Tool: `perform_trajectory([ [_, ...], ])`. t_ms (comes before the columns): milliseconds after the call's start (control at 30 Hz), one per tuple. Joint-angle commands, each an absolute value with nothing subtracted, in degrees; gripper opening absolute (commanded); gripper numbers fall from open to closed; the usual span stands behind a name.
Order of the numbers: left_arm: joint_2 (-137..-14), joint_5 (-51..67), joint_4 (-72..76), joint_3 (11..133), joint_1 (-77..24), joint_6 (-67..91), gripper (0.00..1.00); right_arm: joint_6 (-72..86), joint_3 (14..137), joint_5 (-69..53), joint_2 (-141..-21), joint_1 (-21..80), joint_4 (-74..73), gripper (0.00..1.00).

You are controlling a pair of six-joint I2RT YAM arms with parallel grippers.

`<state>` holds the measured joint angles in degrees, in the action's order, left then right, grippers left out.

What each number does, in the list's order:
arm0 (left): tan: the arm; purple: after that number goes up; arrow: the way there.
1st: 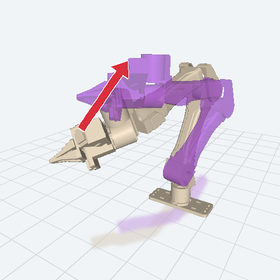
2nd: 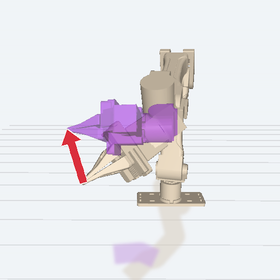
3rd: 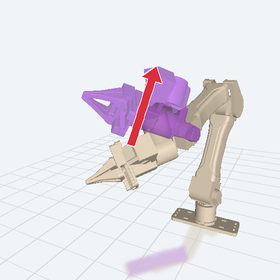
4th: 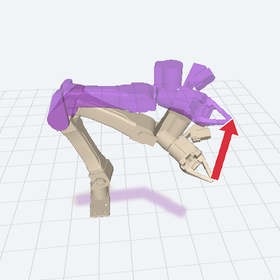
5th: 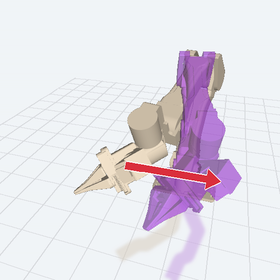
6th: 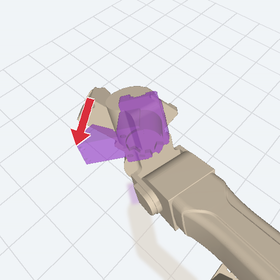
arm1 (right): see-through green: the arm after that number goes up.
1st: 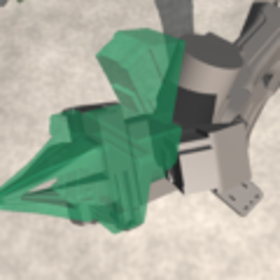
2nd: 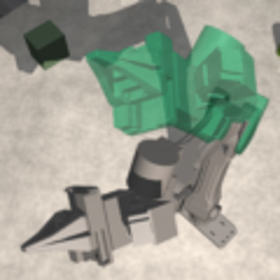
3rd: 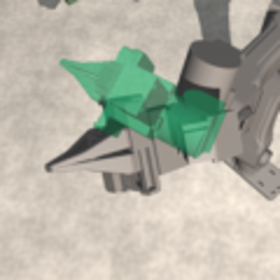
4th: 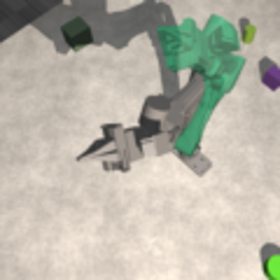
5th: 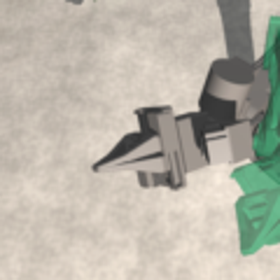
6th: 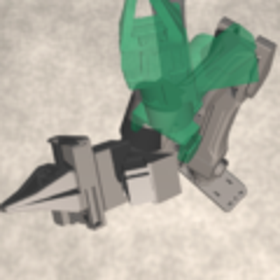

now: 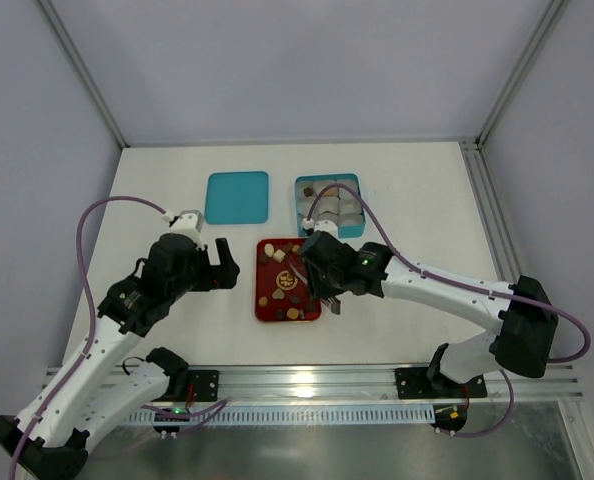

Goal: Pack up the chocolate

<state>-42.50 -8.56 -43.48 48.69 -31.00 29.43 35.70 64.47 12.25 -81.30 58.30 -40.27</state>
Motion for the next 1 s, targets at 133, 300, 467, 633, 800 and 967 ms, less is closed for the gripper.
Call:
perform_trajectory([
  [133,-42.28,-9.23,-42.63,48.78,-31.11,29.09,1.0,37.7,64.25,11.95,-82.18,59.24,-37.44,0.41],
  [300,-42.1,-9.14,-42.63,48.78,-31.11,29.0,1.0,38.14,63.28,11.78,-82.88,59.5,-36.83,0.41],
  [467,-41.75,-9.05,-42.54,48.78,-31.11,29.0,1.0,38.49,62.67,11.95,-82.97,59.59,-36.83,0.41],
  [633,-41.57,-9.14,-42.54,48.78,-31.11,29.09,1.0,38.5,62.58,11.87,-83.32,59.68,-36.91,0.41],
  [800,-41.57,-9.05,-42.54,48.78,-31.2,29.18,1.0,38.41,62.4,12.04,-83.5,60.12,-37.18,0.41],
  [967,-41.31,-9.14,-42.54,48.78,-31.11,29.18,1.0,38.32,62.31,11.95,-83.5,60.38,-37.18,0.4],
])
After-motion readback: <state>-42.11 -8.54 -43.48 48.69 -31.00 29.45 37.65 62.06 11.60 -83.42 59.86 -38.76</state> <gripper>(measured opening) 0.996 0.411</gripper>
